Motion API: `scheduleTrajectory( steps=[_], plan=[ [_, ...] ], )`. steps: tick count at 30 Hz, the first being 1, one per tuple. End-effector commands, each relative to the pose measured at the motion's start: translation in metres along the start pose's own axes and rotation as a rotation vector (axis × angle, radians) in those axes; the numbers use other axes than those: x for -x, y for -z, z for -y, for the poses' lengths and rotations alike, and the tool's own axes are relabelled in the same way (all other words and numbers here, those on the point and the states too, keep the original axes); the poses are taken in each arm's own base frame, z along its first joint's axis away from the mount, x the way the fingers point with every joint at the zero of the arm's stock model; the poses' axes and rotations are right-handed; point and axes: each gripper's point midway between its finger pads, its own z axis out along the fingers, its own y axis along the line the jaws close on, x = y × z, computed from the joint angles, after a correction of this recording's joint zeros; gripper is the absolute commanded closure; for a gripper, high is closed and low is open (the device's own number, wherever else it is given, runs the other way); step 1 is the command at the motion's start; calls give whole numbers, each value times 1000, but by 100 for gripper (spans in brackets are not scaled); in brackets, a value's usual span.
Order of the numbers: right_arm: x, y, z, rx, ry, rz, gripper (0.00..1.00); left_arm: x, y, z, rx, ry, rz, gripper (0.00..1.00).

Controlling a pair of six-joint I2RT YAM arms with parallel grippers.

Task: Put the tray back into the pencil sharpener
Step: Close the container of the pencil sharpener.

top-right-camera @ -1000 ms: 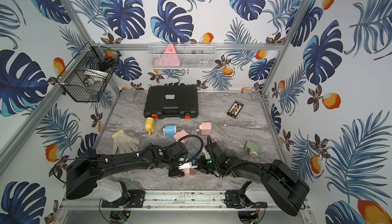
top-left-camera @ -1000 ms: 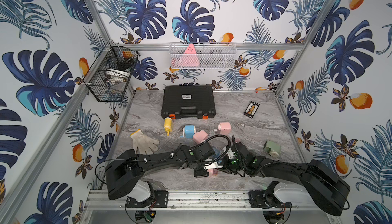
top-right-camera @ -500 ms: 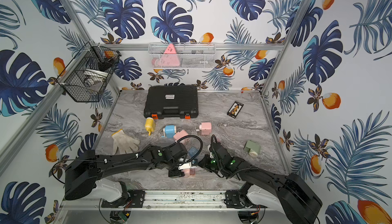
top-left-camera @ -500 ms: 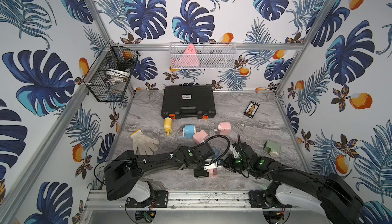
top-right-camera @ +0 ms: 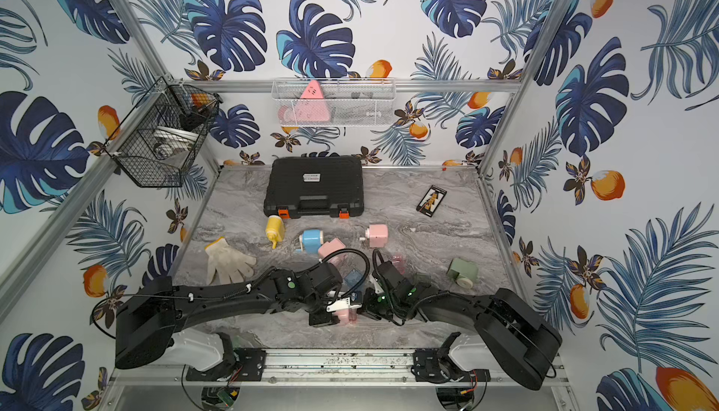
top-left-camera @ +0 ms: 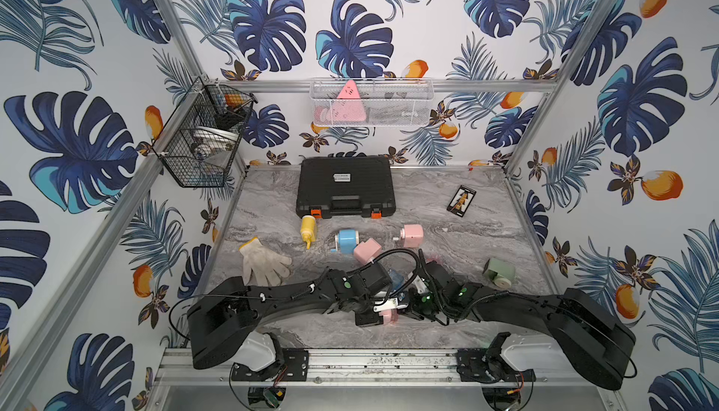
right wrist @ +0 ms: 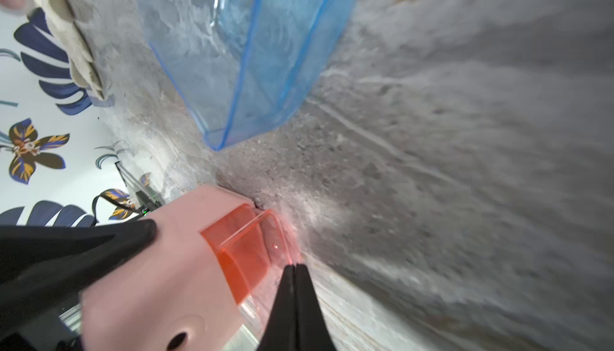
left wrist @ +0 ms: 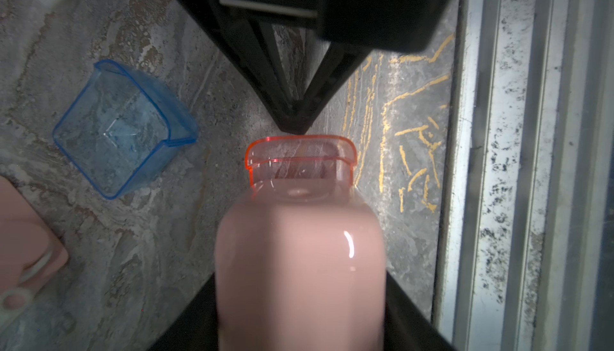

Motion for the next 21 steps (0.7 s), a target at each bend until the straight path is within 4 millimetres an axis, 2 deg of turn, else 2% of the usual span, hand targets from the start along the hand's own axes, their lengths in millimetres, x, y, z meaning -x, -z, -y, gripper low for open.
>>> scheduleTrajectory(
  steps=[1, 16, 21],
  plan=[
    [-1, -3, -22, 90, 28, -22, 96, 0, -3, 1, -3, 11, 4, 49],
    [-5, -15, -27, 148, 14, -72, 94, -2, -2, 1, 6, 12, 8, 50],
    [0, -7, -16, 87, -4, -18, 86, 0, 3, -4, 36, 15, 19, 52]
  ],
)
